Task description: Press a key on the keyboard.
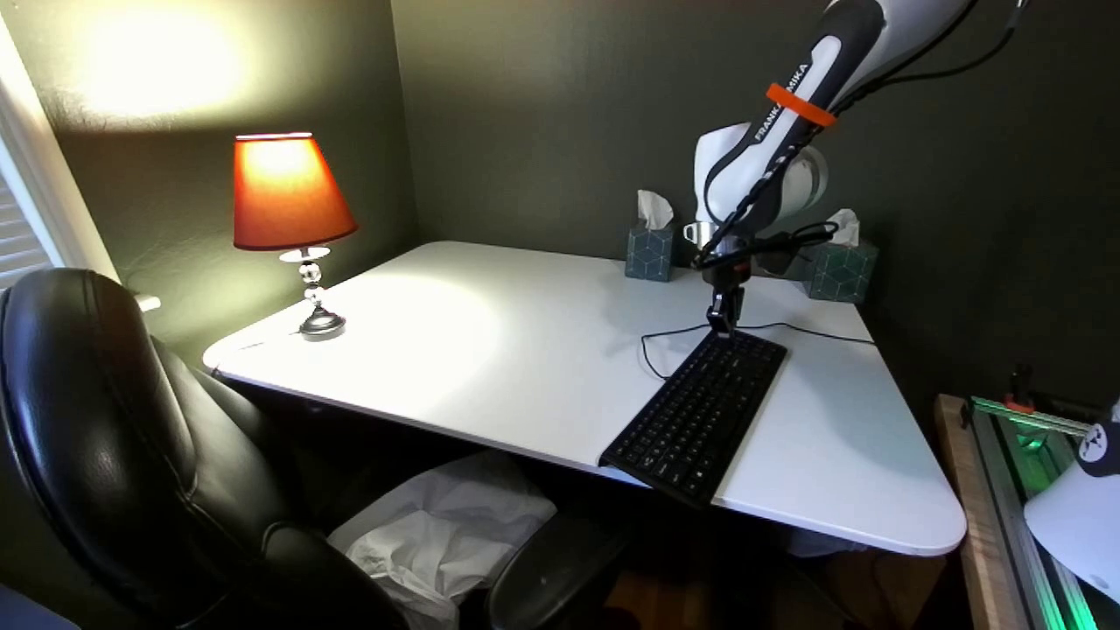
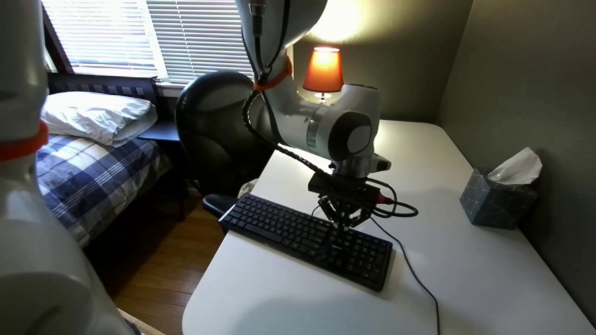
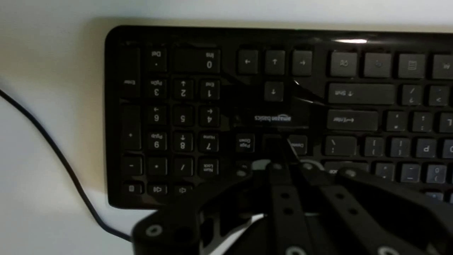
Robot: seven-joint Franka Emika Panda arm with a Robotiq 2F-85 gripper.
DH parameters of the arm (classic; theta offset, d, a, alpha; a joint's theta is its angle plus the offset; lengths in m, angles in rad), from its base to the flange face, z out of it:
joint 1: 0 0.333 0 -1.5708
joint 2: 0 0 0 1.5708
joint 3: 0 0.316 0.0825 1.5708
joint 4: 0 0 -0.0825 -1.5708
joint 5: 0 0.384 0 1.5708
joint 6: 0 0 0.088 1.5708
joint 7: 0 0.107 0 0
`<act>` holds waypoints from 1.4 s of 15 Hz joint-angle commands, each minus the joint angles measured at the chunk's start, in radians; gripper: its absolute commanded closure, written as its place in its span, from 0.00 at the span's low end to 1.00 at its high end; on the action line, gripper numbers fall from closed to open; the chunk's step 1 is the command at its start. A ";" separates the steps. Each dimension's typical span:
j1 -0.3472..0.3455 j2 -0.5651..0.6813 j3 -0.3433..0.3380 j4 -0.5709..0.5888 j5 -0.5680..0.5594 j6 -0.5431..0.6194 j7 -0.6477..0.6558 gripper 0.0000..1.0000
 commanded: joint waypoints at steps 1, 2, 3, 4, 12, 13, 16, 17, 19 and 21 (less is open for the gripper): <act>-0.022 0.027 0.022 0.030 0.020 -0.025 -0.016 1.00; -0.023 0.032 0.023 0.033 0.020 -0.023 -0.013 1.00; -0.025 0.034 0.026 0.036 0.022 -0.024 -0.017 1.00; -0.026 0.037 0.027 0.040 0.022 -0.025 -0.017 1.00; -0.037 0.059 0.044 0.062 0.034 -0.035 -0.027 1.00; -0.038 0.062 0.045 0.066 0.032 -0.038 -0.025 1.00; -0.041 0.072 0.048 0.075 0.030 -0.041 -0.023 1.00; -0.041 0.075 0.049 0.078 0.031 -0.043 -0.024 1.00; -0.043 0.082 0.050 0.083 0.031 -0.045 -0.023 1.00; -0.045 0.089 0.052 0.088 0.032 -0.048 -0.024 1.00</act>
